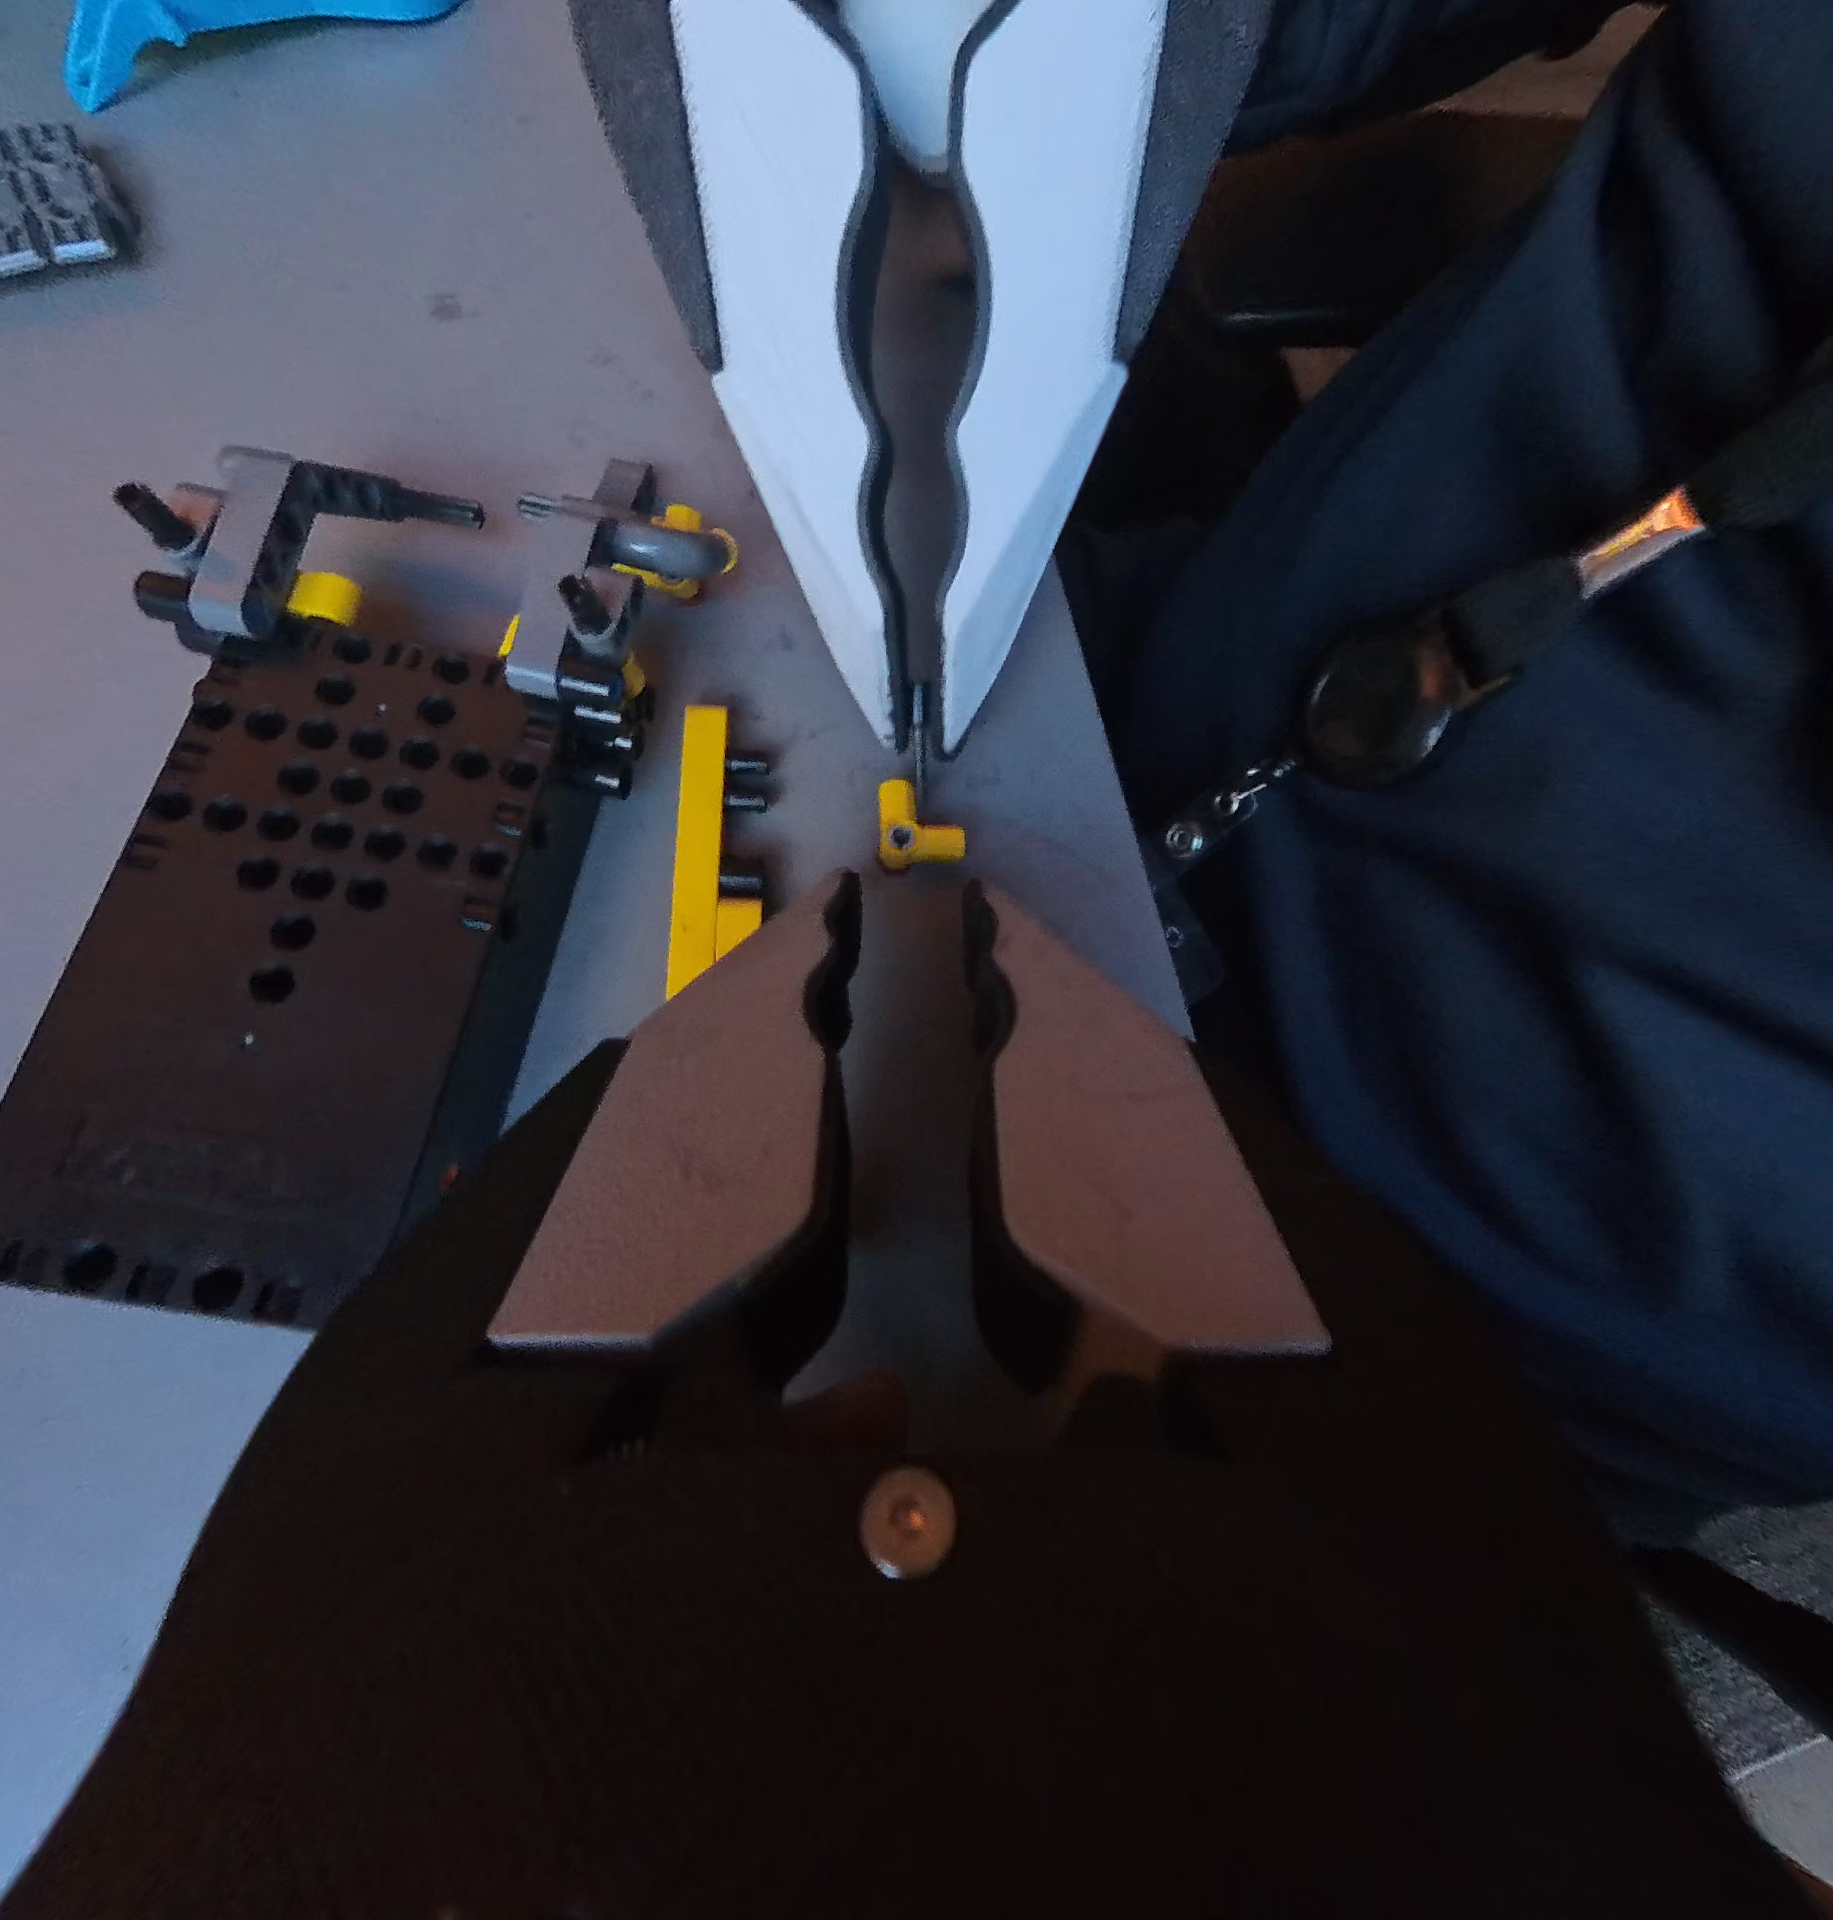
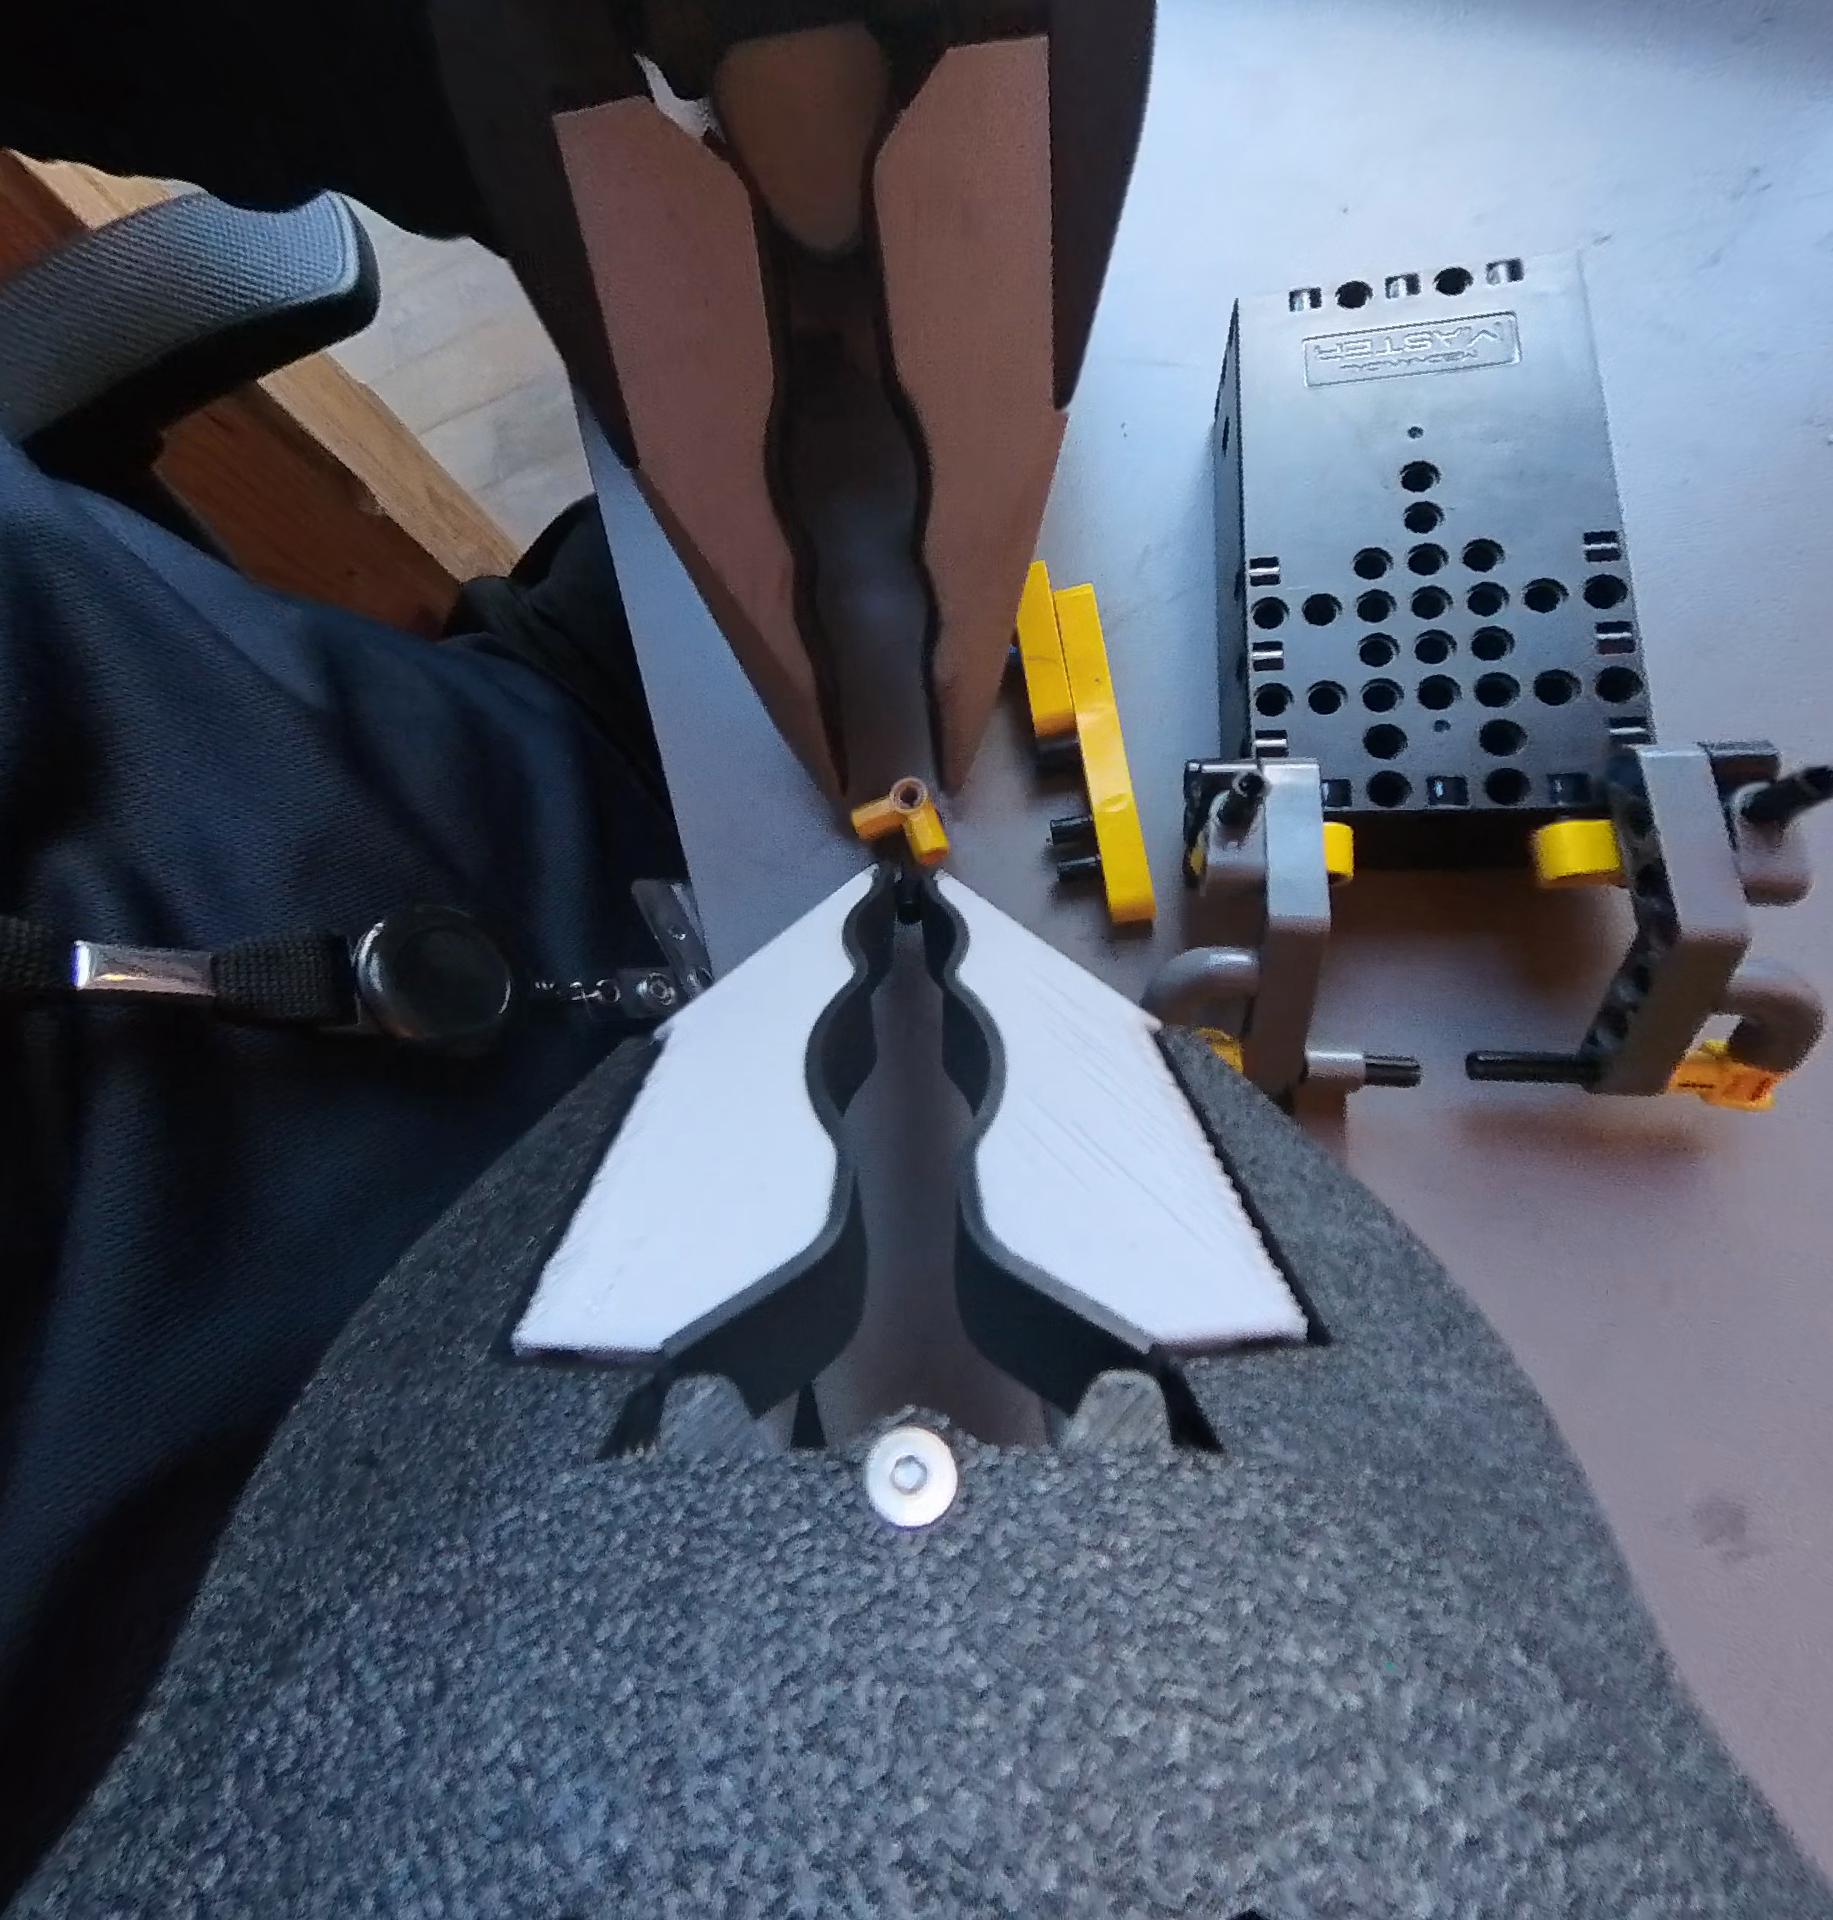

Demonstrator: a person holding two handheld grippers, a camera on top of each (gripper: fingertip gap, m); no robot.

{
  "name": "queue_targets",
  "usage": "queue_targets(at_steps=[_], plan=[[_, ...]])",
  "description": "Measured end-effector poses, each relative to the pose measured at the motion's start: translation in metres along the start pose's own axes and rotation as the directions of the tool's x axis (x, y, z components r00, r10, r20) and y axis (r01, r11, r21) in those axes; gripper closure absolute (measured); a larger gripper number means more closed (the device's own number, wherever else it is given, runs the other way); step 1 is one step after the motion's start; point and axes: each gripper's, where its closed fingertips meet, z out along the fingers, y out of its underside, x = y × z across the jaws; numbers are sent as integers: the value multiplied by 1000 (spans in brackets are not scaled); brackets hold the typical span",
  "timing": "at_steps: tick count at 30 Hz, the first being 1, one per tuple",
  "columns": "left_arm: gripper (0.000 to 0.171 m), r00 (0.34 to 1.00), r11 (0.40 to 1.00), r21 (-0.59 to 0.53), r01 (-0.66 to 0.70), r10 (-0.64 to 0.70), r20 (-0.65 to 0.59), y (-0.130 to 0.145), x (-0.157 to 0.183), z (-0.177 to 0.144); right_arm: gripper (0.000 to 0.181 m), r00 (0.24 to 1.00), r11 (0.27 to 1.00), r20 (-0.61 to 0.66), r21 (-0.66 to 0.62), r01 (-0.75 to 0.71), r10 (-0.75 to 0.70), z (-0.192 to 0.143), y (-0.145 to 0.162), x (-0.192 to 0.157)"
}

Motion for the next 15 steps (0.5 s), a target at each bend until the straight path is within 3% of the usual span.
queue_targets(at_steps=[8,15], plan=[[164,1000,1000,-12,3,-3,-19,-5,1,9,178,1000,1000,0,-16,-3,3,-5,4,3],[152,995,996,32,87,-85,-48,-14,0,9,179,1000,1000,1,-8,-3,4,-10,-1,3]])
